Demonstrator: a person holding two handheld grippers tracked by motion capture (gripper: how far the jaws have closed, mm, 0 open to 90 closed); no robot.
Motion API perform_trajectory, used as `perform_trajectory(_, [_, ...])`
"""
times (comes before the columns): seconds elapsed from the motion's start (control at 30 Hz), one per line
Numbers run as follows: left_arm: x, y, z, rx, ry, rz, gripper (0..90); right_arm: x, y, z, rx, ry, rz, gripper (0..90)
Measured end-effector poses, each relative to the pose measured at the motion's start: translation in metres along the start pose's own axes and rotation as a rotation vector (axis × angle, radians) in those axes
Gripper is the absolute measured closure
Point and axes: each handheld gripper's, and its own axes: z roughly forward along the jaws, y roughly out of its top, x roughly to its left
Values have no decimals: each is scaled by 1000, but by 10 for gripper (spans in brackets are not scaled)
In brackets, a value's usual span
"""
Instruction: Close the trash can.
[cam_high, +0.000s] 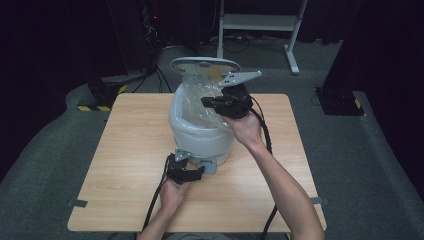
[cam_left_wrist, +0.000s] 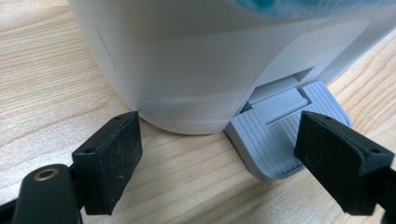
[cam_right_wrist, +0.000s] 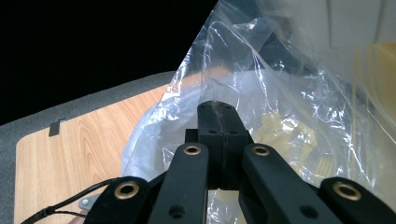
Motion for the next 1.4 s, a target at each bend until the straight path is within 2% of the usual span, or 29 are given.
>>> perform_trajectory(0.13, [0,0,0,0,0,0,150,4,2,1,-1,-3,-20,900])
perform_trajectory(0.27, [0,0,0,-1,0,0,151,3,2,4,-2,4,-15,900])
perform_trajectory(0.53, [0,0,0,-3,0,-1,155,-1,4,12,31,6,-9,900])
perform_trajectory(0.83, [0,0,0,-3,-1,-1,159,-4,6,22,61,24,20,900])
perform_trajectory(1.0, [0,0,0,-4,-2,-2,161,-2,9,28,73,30,6,900])
perform_trajectory(1.27, [0,0,0,-6,-2,-2,166,-2,13,35,110,32,1,900])
perform_trajectory(1.4, [0,0,0,-6,-3,-2,169,-2,17,43,149,25,-6,900])
